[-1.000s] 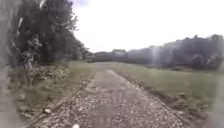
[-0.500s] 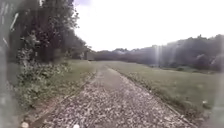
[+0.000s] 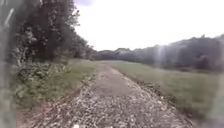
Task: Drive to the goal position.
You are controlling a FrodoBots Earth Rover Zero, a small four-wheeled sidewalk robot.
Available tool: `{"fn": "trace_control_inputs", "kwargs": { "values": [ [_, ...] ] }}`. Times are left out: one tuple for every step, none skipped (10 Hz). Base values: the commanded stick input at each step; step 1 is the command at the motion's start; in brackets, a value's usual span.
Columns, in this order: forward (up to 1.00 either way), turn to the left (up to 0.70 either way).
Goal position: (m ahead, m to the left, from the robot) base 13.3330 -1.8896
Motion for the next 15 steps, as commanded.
{"fn": "trace_control_inputs", "kwargs": {
  "values": [
    [0.85,0.00],
    [0.85,0.00],
    [0.85,0.00],
    [0.85,0.00],
    [0.85,0.00],
    [0.85,0.00],
    [0.85,0.00],
    [0.85,0.00],
    [0.85,0.00],
    [0.85,0.00],
    [0.85,0.00],
    [0.85,0.00],
    [0.85,0.00],
    [0.85,0.00],
    [0.85,0.00]
  ]
}}
